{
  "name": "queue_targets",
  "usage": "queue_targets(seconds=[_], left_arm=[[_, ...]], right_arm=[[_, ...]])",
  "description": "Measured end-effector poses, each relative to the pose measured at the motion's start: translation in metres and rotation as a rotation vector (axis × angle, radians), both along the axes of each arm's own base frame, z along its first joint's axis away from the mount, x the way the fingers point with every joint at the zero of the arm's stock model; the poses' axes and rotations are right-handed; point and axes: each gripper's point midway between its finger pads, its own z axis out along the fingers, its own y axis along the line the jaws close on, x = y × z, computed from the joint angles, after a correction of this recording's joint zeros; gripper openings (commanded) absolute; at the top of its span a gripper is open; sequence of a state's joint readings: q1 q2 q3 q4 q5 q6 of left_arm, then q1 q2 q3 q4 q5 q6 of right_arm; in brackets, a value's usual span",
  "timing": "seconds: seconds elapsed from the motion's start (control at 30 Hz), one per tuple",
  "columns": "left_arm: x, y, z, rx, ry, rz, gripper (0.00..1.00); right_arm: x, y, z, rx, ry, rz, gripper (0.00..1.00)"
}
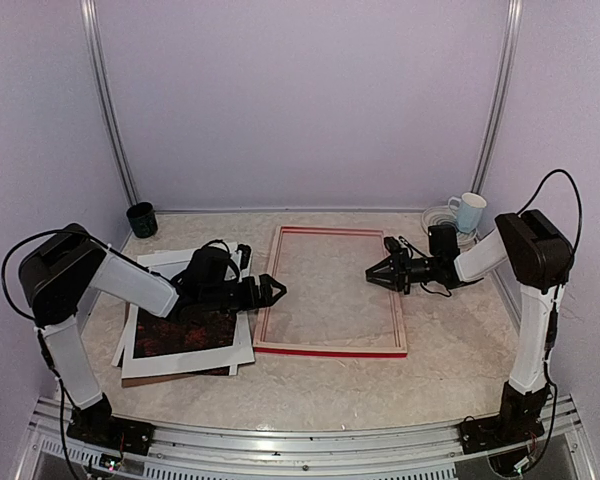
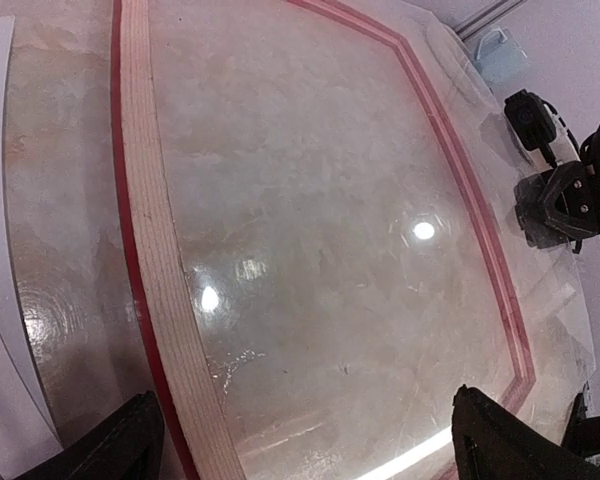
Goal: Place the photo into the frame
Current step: Place the glass panel at the frame body.
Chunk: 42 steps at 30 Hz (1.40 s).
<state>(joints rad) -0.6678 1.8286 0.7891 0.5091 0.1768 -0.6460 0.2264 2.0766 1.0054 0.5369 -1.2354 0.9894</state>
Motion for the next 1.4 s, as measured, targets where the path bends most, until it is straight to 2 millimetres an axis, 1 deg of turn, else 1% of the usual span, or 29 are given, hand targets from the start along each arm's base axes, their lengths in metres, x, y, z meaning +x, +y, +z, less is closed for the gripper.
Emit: queue_targets(seconds=[0.37, 0.63, 0.9, 1.3, 1.4], left_arm=[[-0.003, -0.004, -0.005, 0.004, 0.01, -0.012, 0.99], [-0.003, -0.004, -0.006, 0.004, 0.014, -0.014, 0.99], [-0.003, -0.004, -0.006, 0.005, 0.014, -0.014, 0.99], [-0.003, -0.004, -0.007, 0.005, 0.016, -0.013, 0.99], [-0.003, -0.004, -0.007, 0.004, 0.017, -0.012, 0.99]], right_arm=[[0.005, 0.003, 0.008, 0.015, -0.004, -0.003, 0.19], [0.005, 0.005, -0.006, -0.002, 0.022, -0.007, 0.2], [0.009, 0.008, -0.012, -0.042, 0.019, -0.01, 0.33], [0.011, 0.005, -0.027, -0.124, 0.035, -0.026, 0.47], [0.012, 0.004, -0.027, -0.145, 0.034, -0.03, 0.51]])
